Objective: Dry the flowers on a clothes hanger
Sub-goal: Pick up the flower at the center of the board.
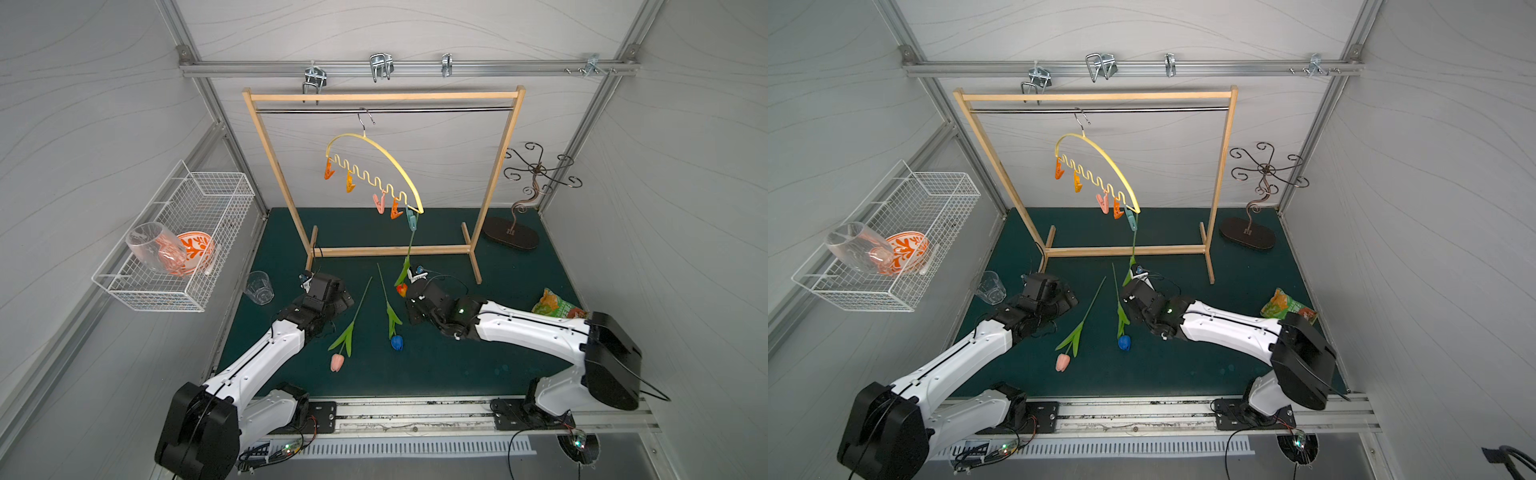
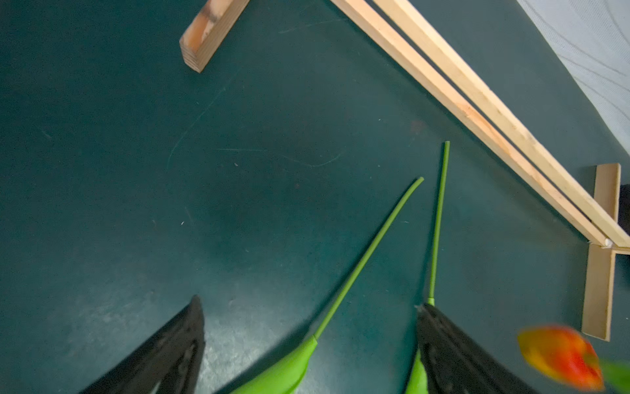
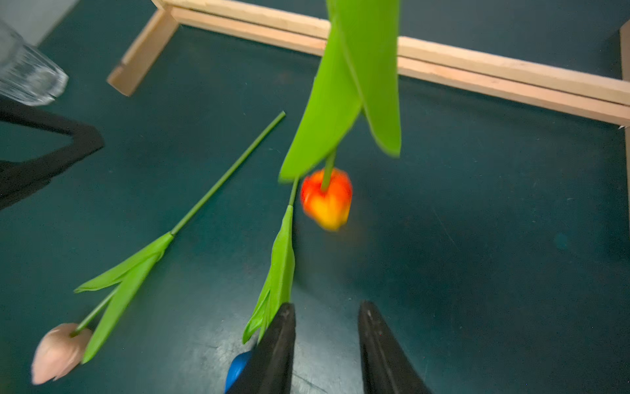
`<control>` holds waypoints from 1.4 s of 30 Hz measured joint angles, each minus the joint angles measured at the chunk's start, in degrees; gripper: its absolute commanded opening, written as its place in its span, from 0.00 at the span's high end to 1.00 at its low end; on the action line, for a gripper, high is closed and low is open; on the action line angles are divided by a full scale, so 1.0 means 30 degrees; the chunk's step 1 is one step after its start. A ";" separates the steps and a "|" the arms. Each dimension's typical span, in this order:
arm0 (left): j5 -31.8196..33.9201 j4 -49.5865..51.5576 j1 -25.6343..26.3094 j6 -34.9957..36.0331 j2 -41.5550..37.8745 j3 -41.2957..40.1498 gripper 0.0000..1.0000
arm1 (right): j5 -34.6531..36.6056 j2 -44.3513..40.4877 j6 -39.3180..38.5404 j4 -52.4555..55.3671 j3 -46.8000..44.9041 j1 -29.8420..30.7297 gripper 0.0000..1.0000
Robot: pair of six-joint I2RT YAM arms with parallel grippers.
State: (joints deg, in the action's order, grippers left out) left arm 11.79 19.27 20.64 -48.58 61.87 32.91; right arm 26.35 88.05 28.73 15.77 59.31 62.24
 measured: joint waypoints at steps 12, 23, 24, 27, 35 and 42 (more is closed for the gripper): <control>0.1435 -0.3104 0.0000 0.0102 -0.2157 -0.2550 0.03 | -0.0568 0.7788 0.0386 0.1042 0.6739 -0.0510 0.62; 0.1996 -0.2186 0.0000 -0.0058 -0.1275 -0.1858 0.01 | -0.1552 0.9049 0.1778 0.0197 0.7359 -0.1202 0.62; 0.2106 -0.2011 0.0000 -0.0102 -0.1413 -0.1858 0.01 | -0.1625 0.9413 0.1756 0.0095 0.7606 -0.1231 0.64; 0.2339 -0.1953 0.0000 -0.0197 -0.2098 -0.1909 0.01 | -0.1821 1.0302 0.1603 -0.0204 0.7876 -0.1435 0.65; 0.2659 -0.2273 0.0000 -0.0364 -0.3002 -0.2266 0.01 | -0.1996 1.1147 0.1428 -0.0678 0.7577 -0.2011 0.73; 0.2623 -0.2397 -0.0007 -0.0364 -0.2980 -0.2266 0.01 | -0.1923 1.1147 0.1333 -0.1100 0.7380 -0.1967 0.83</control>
State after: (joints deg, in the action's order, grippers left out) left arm 19.66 12.08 20.62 -49.67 52.93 26.11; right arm 20.58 121.49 32.73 12.47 81.45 56.34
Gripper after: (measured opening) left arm 0.986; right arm 0.188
